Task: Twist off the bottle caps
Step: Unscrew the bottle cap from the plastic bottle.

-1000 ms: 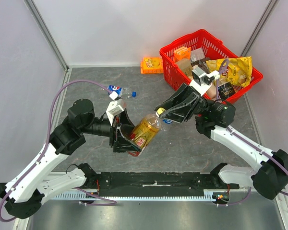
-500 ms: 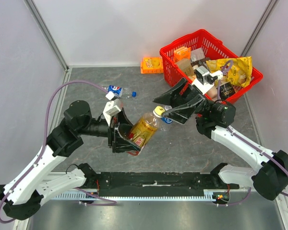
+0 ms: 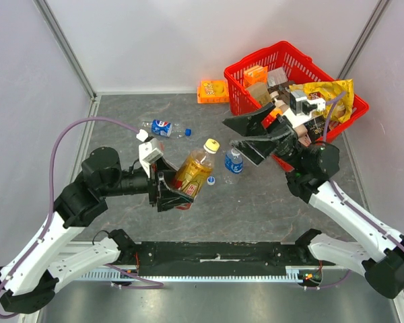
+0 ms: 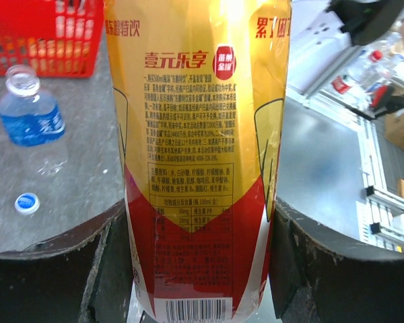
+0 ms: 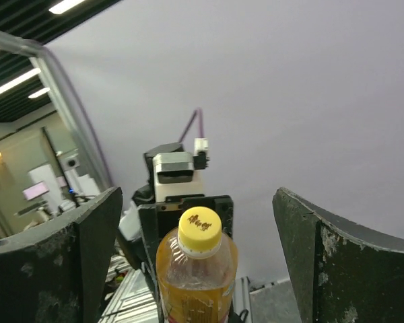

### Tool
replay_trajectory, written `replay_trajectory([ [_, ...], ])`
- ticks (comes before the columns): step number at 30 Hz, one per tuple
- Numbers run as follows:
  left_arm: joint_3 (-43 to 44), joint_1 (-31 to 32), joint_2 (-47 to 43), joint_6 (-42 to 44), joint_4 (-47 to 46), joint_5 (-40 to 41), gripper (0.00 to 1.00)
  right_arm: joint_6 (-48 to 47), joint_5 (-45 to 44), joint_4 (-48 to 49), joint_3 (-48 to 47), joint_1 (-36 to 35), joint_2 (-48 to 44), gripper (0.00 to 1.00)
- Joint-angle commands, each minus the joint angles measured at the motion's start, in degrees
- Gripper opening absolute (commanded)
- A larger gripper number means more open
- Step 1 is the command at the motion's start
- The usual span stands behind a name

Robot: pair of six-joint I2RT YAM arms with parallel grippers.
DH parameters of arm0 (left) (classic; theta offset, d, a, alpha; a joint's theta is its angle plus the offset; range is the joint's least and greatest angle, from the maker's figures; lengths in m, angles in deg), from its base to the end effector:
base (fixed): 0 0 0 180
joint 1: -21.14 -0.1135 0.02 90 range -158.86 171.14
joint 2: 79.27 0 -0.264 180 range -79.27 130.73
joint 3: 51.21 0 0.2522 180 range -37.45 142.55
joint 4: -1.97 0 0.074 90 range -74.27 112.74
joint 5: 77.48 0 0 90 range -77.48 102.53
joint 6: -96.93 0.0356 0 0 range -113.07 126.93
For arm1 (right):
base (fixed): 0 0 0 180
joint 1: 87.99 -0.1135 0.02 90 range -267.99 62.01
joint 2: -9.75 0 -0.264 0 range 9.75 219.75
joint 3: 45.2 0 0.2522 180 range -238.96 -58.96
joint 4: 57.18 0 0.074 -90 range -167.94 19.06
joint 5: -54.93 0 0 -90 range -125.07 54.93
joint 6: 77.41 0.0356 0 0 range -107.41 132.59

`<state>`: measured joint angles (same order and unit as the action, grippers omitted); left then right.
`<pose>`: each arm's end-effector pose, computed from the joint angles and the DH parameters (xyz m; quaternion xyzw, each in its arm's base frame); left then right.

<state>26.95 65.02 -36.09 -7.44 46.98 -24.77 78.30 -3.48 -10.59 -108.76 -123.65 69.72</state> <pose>0.0823 -0.1090 0.4209 0.3836 0.6497 -0.5103 0.4127 0.1568 0.1355 0.4380 -0.1622 0.3828 0.7587 0.5015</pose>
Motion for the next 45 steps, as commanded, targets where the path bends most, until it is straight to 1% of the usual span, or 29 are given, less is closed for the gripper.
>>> replay_trajectory([
  [1,0.7,0.2,-0.1,3.6,4.3,10.5,0.02,-13.5,-5.8,-27.3,-6.7,0.2,-0.8,0.98],
  [3,0.1,0.2,0.1,4.1,5.3,13.1,0.02,-16.5,-7.3,-36.0,-9.0,0.2,0.1,0.98],
  [7,-1.6,0.2,-0.1,5.1,6.0,18.8,0.02,-17.9,-9.4,-44.0,-11.6,0.2,2.9,0.98],
  [10,-2.6,0.2,-0.3,5.5,7.3,24.1,0.02,-17.3,-5.8,-45.1,-13.0,0.2,6.7,0.98],
  [14,-3.7,0.2,0.2,5.9,8.6,28.4,0.02,-15.9,-5.1,-43.6,-12.0,0.0,9.1,0.98],
  [20,-5.7,0.2,1.4,6.5,9.0,29.9,0.02,-15.4,-3.1,-42.8,-11.9,-0.5,12.5,0.98],
  [27,-7.1,0.2,2.9,6.7,9.3,30.8,0.02,-15.0,-2.9,-43.2,-11.5,-1.2,15.0,0.98],
  [33,-7.4,0.2,3.6,6.9,9.3,30.7,0.02,-14.4,-3.2,-44.0,-11.5,-1.4,16.7,0.9],
  [36,-7.4,0.2,3.9,7.0,9.3,30.6,0.02,-13.9,-2.5,-43.6,-11.5,-1.5,17.3,0.84],
  [39,-7.4,0.2,4.4,7.1,9.3,30.7,0.02,-13.4,-2.0,-43.1,-11.4,-1.5,17.6,0.75],
  [42,-7.3,0.2,4.9,7.2,9.3,30.9,0.02,-13.2,-0.9,-42.6,-11.3,-1.4,17.9,0.64],
  [45,-7.0,0.2,5.5,7.1,9.3,30.6,0.02,-12.7,0.0,-41.9,-11.4,-1.4,18.3,0.56],
])
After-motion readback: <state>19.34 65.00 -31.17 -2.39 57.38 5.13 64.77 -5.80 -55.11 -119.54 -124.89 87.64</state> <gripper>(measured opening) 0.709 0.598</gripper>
